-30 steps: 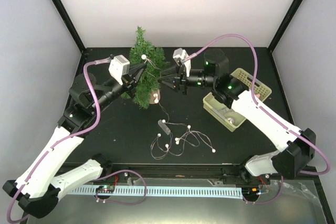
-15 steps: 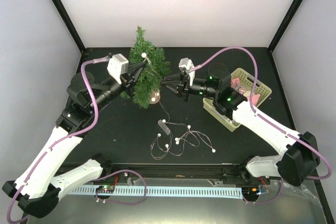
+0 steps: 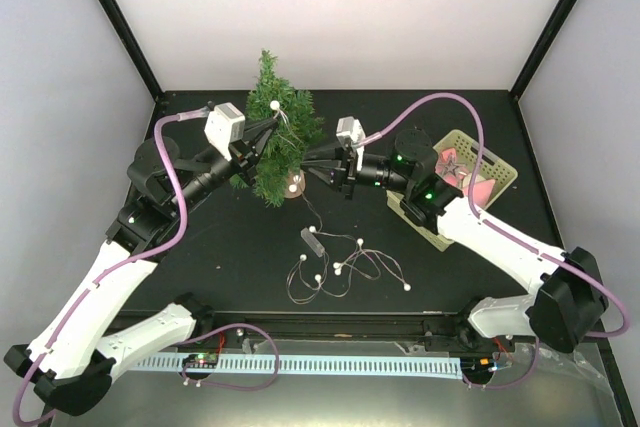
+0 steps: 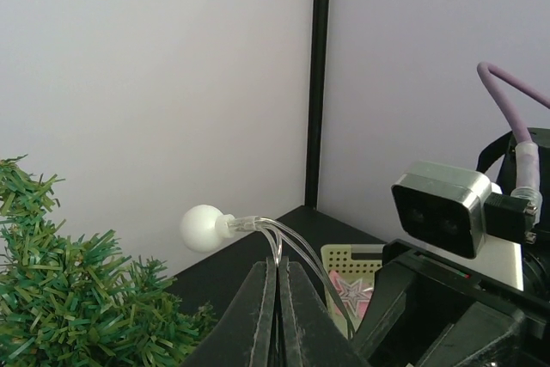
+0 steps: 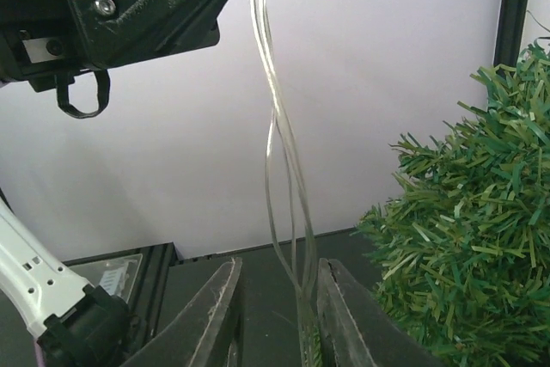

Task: Decorate the small christmas tree
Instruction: Wrap the decoration item around the Christmas tree.

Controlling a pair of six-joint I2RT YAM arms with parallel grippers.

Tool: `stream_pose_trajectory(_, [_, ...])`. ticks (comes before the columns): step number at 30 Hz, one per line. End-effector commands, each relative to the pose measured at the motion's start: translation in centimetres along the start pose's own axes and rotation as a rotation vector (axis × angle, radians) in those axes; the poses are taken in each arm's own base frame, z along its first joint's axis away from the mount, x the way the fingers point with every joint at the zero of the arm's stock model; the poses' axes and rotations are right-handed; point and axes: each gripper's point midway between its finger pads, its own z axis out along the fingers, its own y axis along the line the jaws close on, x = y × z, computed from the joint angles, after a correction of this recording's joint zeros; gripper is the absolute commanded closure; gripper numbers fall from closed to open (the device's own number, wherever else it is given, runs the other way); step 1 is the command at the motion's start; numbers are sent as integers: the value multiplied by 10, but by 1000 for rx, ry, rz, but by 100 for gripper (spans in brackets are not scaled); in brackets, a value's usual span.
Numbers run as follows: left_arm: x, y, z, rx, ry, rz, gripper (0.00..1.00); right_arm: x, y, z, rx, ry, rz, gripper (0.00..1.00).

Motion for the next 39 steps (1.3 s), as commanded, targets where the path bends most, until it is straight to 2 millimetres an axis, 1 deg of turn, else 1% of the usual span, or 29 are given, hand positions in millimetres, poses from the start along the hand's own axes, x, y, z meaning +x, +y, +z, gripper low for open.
stream_pose_trajectory(1, [-16,-4,-6,15,-31,0,98,-15,-4,8,14,-33,-46,77])
stream_pose_trajectory(3, [-16,-3,-7,9,-30,3,98,-17,-11,10,45,-33,-52,84])
stream_pose_trajectory(4, [-16,-2,-7,3,-29,6,98,-18,-13,9,57,-35,-59,90])
stream_pose_trajectory(5, [-16,-1,-8,-1,-28,9,99,-18,-13,8,62,-36,-64,96])
stream_pose_trajectory(6, [-16,0,-9,-10,-27,11,98,-18,-12,8,64,-38,-69,99])
stream_pose_trajectory(11, [-14,7,-13,-54,-18,25,98,-25,-12,0,101,-58,-74,99])
stream_pose_trajectory(15, [-12,14,-15,-100,-1,41,99,-29,-23,-8,192,-45,-77,99])
stream_pose_trajectory(19, [-13,21,-21,-146,-5,54,98,-47,-32,-17,294,-44,-85,99])
stream_pose_trajectory(21, [-15,25,-24,-169,-9,56,98,-59,-34,-21,320,-62,-85,99])
stream_pose_trajectory(22, [-17,27,-25,-183,-14,54,99,-68,-33,-22,327,-73,-84,99])
stream_pose_trajectory(25, [-22,34,-25,-223,-21,57,98,-89,-36,-17,338,-73,-66,99])
stream_pose_trajectory(27, [-26,40,-25,-249,-31,57,98,-100,-41,-12,353,-71,-60,99])
stream_pose_trajectory(30, [-32,50,-20,-283,-33,50,98,-113,-53,-1,373,-57,-53,99])
stream_pose_trajectory(34, [-40,72,-15,-339,-32,12,98,-127,-71,17,402,-36,-59,99])
stream_pose_trajectory(36, [-39,83,-11,-348,-30,-10,99,-134,-78,25,406,-30,-60,99])
stream_pose_trajectory(39, [-41,92,-5,-333,-43,-31,99,-143,-86,36,405,-29,-64,99])
